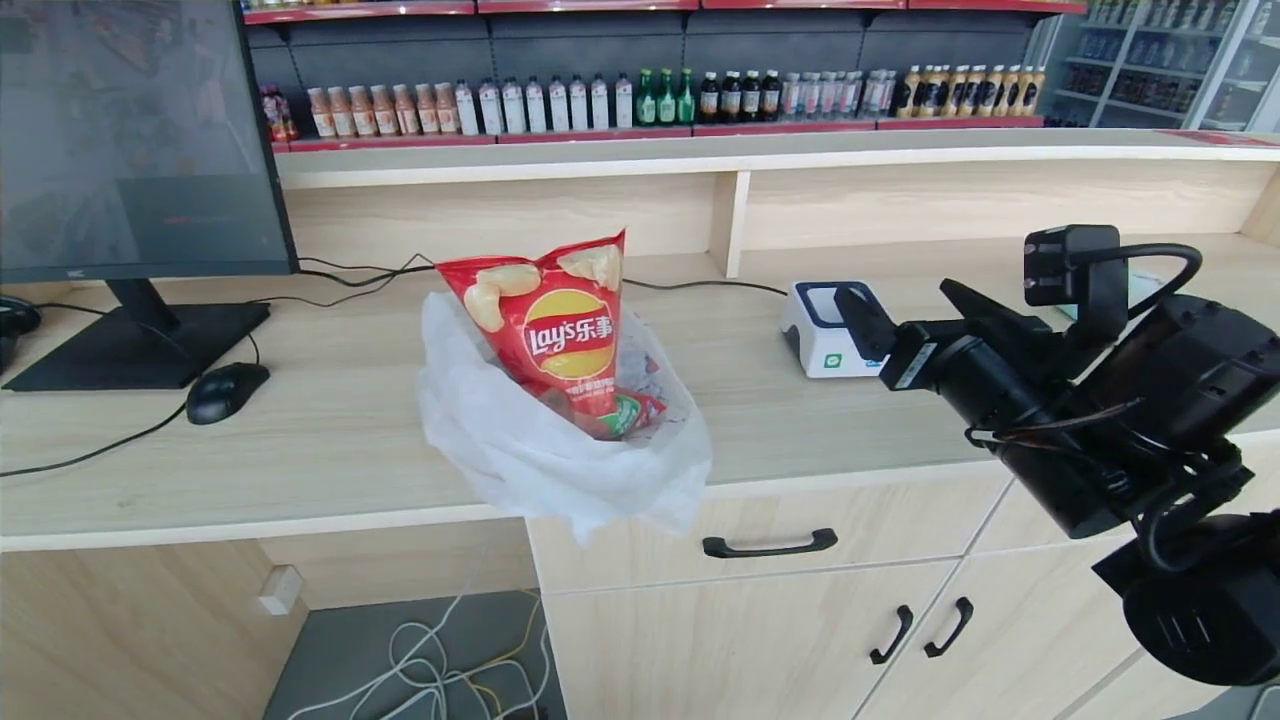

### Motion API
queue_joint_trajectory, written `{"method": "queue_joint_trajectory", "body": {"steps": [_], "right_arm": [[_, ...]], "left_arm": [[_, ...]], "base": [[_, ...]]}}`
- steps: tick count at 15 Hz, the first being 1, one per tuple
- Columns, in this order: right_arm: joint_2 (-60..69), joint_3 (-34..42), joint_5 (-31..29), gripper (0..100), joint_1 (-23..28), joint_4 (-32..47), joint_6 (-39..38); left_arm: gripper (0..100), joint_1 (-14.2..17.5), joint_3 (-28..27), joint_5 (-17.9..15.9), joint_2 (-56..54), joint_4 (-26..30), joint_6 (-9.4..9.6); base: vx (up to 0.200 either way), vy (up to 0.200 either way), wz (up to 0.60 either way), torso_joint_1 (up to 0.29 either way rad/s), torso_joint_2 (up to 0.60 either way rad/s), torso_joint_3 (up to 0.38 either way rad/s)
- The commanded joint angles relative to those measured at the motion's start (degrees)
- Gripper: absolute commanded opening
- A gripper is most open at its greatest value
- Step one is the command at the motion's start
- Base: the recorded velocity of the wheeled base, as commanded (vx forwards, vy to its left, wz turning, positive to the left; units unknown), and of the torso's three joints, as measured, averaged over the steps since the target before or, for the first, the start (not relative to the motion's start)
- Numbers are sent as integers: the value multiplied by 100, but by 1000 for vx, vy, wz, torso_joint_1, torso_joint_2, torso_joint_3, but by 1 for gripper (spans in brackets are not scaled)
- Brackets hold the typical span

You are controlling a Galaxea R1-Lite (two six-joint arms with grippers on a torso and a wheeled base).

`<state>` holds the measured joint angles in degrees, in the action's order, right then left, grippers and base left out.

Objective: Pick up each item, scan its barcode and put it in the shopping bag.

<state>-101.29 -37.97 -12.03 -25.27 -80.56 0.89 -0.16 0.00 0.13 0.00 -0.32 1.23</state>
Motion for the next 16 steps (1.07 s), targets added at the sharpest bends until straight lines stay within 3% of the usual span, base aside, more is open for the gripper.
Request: {"method": "queue_joint_trajectory", "body": {"steps": [1, 5, 7, 9, 12, 14, 16], "right_arm": [[110, 18, 43, 100, -74, -4, 52], [672, -8, 166, 100, -505, 31, 324], [716, -421, 421, 100, -531, 40, 447], [786, -307, 808, 100, -426, 57, 465], [655, -386, 931, 100, -514, 84, 764], [602, -799, 878, 100, -567, 348, 421], [400, -1054, 931, 100, -655, 84, 131]], "left_arm": [[0, 7, 0, -5, 0, -3, 0], [0, 7, 0, 4, 0, -3, 0], [0, 7, 0, 4, 0, -3, 0], [0, 7, 0, 4, 0, -3, 0], [0, 7, 0, 4, 0, -3, 0], [0, 7, 0, 4, 0, -3, 0], [0, 7, 0, 4, 0, -3, 0]], "base": [[0, 0, 0, 0, 0, 0], [0, 0, 0, 0, 0, 0], [0, 0, 0, 0, 0, 0], [0, 0, 0, 0, 0, 0], [0, 0, 0, 0, 0, 0], [0, 0, 0, 0, 0, 0], [0, 0, 0, 0, 0, 0]]}}
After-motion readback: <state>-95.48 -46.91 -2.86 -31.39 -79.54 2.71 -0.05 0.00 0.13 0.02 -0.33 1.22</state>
